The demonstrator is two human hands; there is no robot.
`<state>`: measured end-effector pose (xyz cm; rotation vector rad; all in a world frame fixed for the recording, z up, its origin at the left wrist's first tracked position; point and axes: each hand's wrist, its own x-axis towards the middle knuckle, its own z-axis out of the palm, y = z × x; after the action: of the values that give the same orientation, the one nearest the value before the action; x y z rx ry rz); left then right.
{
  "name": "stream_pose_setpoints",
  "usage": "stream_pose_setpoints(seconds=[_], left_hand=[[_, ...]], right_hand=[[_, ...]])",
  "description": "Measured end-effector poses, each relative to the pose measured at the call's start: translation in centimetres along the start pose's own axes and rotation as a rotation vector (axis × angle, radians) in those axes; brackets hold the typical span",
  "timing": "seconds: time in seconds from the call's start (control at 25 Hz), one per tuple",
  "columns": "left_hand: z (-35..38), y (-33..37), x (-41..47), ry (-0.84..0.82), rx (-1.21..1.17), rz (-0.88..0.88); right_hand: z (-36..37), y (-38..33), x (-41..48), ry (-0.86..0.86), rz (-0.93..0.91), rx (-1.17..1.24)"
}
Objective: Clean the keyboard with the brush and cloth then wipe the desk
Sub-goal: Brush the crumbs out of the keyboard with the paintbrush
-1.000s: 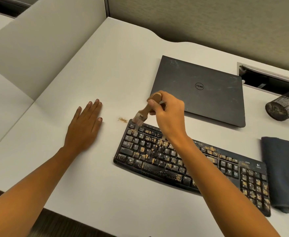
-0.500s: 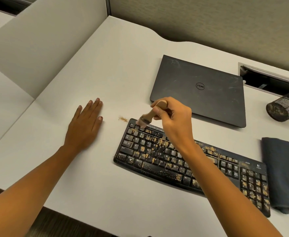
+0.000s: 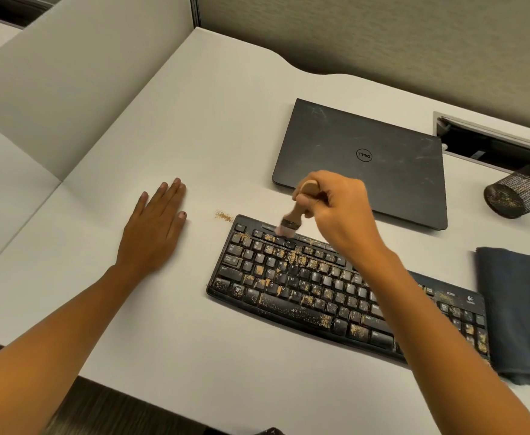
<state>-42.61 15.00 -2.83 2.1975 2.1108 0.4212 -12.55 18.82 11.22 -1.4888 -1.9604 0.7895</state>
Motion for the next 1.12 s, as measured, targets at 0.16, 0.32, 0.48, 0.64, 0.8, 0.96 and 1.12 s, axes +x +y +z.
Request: stream_pose_setpoints(seconds=[0.16, 0.32, 0.48, 0.64, 0.8, 0.96, 1.12], left_hand=[[0.2, -0.1, 0.0, -0.001, 0.01, 0.0], [0.3, -0.1, 0.0, -0.007, 0.014, -0.002], [0.2, -0.2, 0.0, -0.006, 0.011, 0.001], [0.4, -0.2, 0.0, -0.007, 0.003, -0.008], [0.5, -0.1, 0.0, 0.0, 0.018, -0.006], [0.3, -0.1, 0.0, 0.0, 0.009, -0.007], [0.4, -0.2, 0.0, 0.005, 0.02, -0.003]], right_hand=[[-1.8, 0.0, -0.2, 0.041, 0.005, -0.176], [0.7, -0.8, 0.8, 0.1, 0.008, 0.144], [1.0, -0.8, 0.9, 0.019, 0.098, 0.185], [-2.3, 1.7, -0.4, 0.051, 0.155, -0.028], [-2.2, 2.0, -0.8, 0.16, 0.089, -0.049], [1.3, -0.2, 0.6, 0.14, 0.063, 0.201], [1.2, -0.5, 0.5, 0.051, 0.102, 0.179]])
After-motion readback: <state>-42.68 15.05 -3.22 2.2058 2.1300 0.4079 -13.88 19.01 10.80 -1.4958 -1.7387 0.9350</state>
